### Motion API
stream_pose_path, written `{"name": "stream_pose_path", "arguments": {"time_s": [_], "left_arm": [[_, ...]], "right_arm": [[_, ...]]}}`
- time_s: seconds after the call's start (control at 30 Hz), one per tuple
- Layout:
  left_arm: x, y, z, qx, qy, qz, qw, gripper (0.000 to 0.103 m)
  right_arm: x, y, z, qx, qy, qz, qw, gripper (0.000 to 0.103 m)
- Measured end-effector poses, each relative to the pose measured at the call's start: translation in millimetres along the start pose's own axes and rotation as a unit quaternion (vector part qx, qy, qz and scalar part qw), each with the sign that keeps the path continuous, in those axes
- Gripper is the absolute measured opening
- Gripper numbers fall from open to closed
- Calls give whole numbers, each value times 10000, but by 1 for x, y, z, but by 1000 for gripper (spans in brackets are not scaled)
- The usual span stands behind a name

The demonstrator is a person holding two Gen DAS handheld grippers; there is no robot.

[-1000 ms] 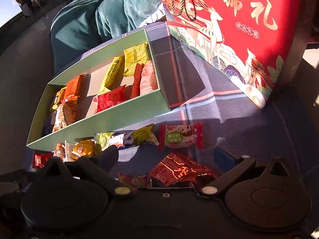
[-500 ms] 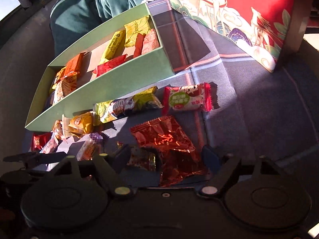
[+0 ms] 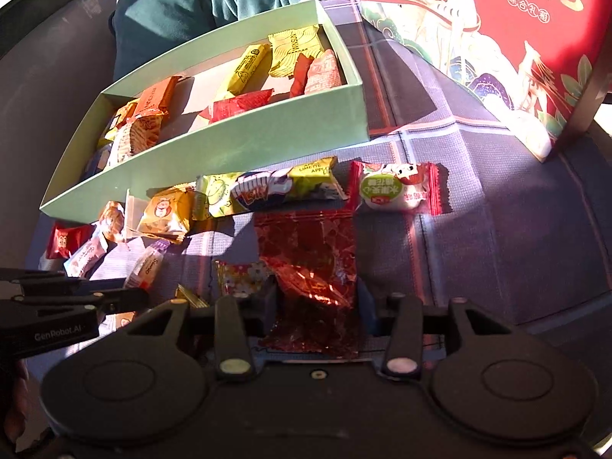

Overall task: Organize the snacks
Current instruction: 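Grasp a pink stick snack with the left gripper while the right grasps a red foil candy, then carry the pink stick snack and red foil candy over the tray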

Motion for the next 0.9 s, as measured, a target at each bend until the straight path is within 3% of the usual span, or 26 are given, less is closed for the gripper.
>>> {"name": "stream_pose_path", "arguments": {"time_s": [0.07,0.13,0.2,0.27,0.3,0.33,0.57,0.9], "left_arm": [[3,1,1,5,79,45,10000,18],[9,3,2,-12,172,4,9999,38],[17,5,1,34,287,4,9996,48],[20,5,-1,167,498,219,9984,38],[20,4,-2,204,566,280,9978,18],[20,3,-3,152,524,197,9983,12],[8,-21,-13,31,109,-232,9997,12],[7,-68,13,554,-43,-476,9973,12]], "right_arm": [[-4,0,-2,23,-152,-127,9998,43],[-7,0,-5,52,-299,-259,9992,44],[-9,-1,-8,65,-442,-394,9982,40],[-10,-5,-9,53,-517,-399,9978,36],[-11,-7,-9,40,-464,-298,9985,34],[-11,-9,-10,35,-419,-224,9989,33],[-12,-30,2,257,-216,-24,9994,32],[-38,-49,41,556,-332,328,9974,32]]}}
Point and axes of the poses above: each gripper's, at about its wrist camera, not at the fingertips, and y roughly the way its jaws point, x to its right, z to its top, the point moved 10 cm from there along y, roughly the way its jaws point, and after that the axes turned 13 degrees about -y, right-handed, at the moved point
